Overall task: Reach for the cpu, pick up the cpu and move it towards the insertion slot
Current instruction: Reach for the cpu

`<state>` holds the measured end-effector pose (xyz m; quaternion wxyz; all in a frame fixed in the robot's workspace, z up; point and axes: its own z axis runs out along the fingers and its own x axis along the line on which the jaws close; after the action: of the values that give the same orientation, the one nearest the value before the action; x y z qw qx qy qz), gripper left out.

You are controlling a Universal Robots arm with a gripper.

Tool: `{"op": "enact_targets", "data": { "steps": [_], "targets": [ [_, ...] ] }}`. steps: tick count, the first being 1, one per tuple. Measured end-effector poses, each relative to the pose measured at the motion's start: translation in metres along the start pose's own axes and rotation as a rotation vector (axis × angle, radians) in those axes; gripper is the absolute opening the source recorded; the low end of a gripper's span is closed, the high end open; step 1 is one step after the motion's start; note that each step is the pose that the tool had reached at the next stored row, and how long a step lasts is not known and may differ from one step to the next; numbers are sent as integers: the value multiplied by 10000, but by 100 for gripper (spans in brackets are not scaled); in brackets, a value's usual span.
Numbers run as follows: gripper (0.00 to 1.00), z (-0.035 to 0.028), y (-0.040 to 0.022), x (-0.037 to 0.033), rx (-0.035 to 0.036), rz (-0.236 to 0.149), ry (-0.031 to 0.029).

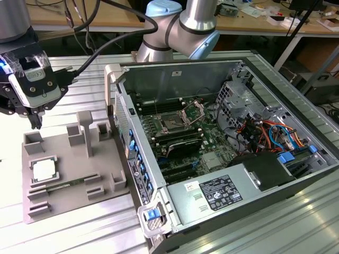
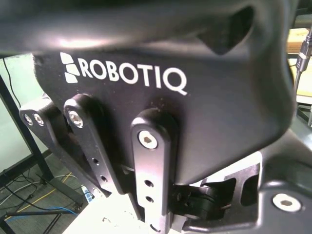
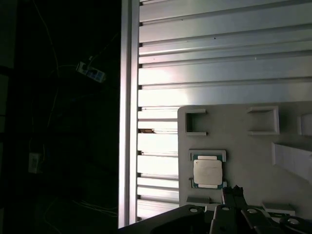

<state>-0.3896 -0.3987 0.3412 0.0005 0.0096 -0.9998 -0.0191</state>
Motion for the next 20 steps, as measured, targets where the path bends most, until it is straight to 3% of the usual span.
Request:
{"op": "enact_targets", "data": {
  "steps": [20],
  "targets": [
    [11, 38, -1, 0, -1, 0, -1]
  ]
}}
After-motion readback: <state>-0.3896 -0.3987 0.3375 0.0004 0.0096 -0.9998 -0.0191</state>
